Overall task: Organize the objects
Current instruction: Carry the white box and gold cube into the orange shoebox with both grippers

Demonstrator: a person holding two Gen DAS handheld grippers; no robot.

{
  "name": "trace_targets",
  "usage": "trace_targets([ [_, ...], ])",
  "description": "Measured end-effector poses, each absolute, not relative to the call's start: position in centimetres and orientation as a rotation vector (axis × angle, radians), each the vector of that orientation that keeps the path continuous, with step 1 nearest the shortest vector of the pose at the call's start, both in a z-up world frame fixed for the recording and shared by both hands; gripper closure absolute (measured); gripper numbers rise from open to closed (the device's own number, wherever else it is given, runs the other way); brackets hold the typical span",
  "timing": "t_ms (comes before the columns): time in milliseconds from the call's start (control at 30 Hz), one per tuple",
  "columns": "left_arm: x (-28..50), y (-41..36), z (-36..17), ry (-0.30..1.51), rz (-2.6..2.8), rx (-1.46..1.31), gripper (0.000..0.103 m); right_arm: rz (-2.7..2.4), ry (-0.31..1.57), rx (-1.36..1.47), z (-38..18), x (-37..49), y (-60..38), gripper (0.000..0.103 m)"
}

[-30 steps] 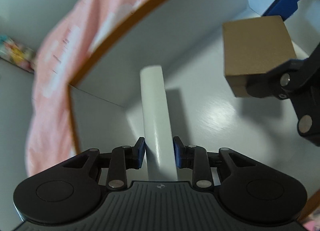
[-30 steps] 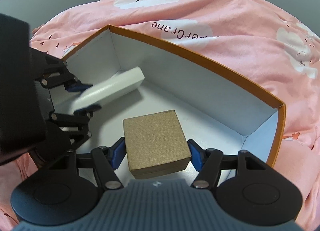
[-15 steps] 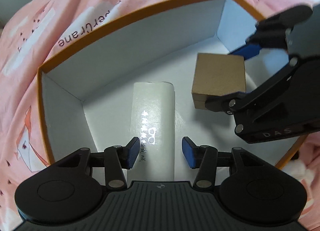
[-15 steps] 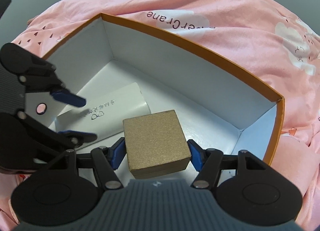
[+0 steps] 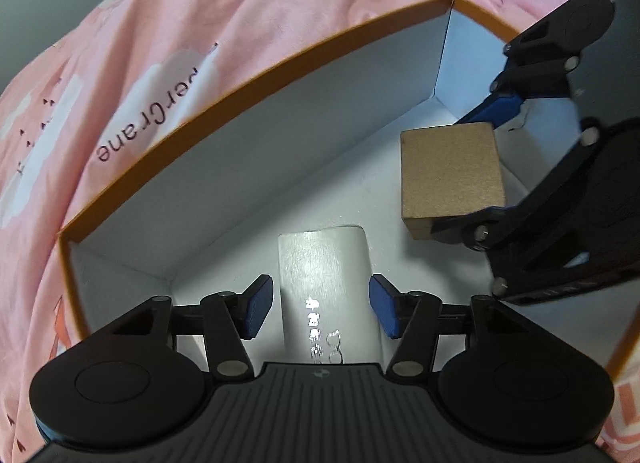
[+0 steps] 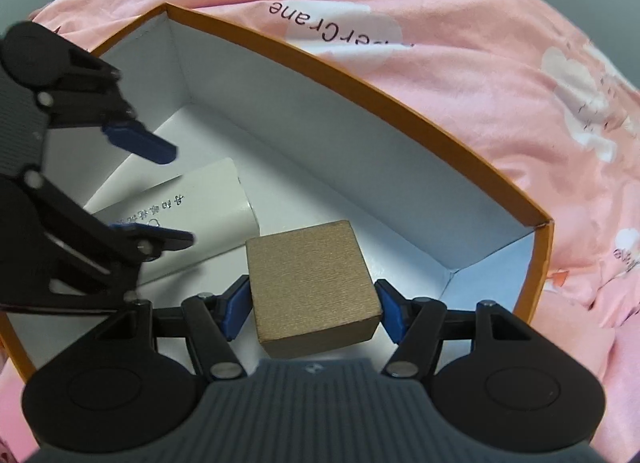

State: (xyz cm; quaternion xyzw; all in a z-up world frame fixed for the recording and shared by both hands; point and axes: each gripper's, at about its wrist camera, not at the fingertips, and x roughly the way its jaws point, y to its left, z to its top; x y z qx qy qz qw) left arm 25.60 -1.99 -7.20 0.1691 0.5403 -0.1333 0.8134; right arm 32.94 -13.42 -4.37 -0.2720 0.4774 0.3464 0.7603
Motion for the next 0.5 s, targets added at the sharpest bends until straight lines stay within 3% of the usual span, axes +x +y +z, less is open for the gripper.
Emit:
trace_targets([
  [500,25.3,0.8,-8.5,1.296,-0.022,0.132,0.037,0.755,1.14,-0.452,-4.1,34.8,-12.8,0.036],
])
